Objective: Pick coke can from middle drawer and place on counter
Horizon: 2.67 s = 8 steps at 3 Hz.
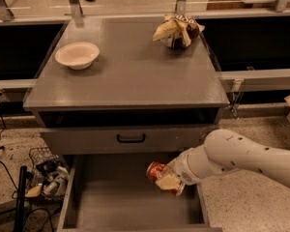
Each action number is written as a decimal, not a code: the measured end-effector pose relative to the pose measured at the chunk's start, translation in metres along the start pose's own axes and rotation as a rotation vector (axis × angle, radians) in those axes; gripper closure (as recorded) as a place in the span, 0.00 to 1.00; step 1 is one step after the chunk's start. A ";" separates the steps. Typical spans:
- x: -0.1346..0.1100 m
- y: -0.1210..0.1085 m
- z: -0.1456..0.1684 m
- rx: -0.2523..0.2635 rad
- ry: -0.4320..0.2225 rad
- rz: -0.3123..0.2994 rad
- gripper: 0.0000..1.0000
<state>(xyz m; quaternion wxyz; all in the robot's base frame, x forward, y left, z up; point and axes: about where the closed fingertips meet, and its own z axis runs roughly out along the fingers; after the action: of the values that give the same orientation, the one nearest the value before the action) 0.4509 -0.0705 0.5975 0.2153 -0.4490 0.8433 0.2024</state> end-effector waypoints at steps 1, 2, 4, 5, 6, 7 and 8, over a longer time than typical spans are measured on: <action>-0.003 -0.007 -0.033 0.053 0.003 0.012 1.00; -0.013 -0.009 -0.071 0.109 -0.003 0.002 1.00; -0.018 -0.014 -0.088 0.139 -0.001 0.007 1.00; -0.024 -0.018 -0.117 0.193 -0.005 0.010 1.00; -0.039 -0.014 -0.164 0.278 -0.010 -0.007 1.00; -0.057 -0.014 -0.212 0.355 -0.031 -0.022 1.00; -0.059 -0.015 -0.214 0.360 -0.038 -0.023 1.00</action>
Offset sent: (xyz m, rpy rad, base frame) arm 0.0018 -0.0535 0.1004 -0.0727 -0.1156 -0.0939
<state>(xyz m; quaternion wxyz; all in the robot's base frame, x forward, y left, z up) 0.4543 -0.1529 0.8048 0.3103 -0.4091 0.8564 0.0542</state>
